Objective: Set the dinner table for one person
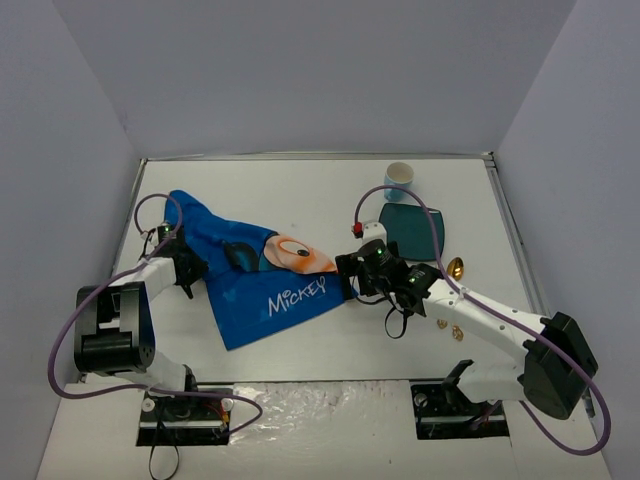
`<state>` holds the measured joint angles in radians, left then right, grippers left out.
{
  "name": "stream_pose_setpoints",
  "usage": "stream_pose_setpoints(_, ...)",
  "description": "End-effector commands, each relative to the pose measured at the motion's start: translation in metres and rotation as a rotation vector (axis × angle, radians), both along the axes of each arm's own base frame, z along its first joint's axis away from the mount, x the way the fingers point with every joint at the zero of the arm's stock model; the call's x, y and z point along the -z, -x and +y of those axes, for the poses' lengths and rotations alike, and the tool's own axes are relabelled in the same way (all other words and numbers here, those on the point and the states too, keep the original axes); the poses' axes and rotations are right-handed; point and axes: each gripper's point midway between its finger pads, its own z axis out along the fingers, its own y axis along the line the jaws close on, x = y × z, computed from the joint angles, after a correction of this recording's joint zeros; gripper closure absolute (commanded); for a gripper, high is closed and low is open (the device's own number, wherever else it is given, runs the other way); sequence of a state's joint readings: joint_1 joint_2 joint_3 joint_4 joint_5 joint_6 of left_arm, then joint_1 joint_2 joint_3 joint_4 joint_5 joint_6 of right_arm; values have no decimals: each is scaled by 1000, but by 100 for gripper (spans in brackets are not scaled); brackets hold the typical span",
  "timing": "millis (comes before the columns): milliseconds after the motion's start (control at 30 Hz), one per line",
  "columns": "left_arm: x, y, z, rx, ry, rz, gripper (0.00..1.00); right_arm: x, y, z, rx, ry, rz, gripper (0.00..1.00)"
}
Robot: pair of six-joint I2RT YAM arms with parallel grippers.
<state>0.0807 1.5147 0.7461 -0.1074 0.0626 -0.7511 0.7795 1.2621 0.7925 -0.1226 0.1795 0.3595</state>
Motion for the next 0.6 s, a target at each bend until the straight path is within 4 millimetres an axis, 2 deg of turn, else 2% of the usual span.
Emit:
stream_pose_setpoints(0,17,27,-6,6,33,109,94,-10,-8,-1,37,-21,-50,0)
stream_pose_setpoints(67,8,24,-5,9,24,105,100,-9,-8,-2,36,-17,-49,0)
stream_pose_setpoints(133,-4,20,-2,18,4,96,100,-6,-8,-2,35,-8,-43,1)
stream_pose_setpoints(400,-72,1,3,55,-38,28,100,19,-9,-5,41,45,-4,1)
stream_pose_setpoints(500,-90,-7,0,71,-28,-4,100,25,-12,-6,35,67,-4,1)
stream_pose_setpoints(567,-95,-7,-1,77,-25,-5,100,29,-16,-4,29,72,-3,1)
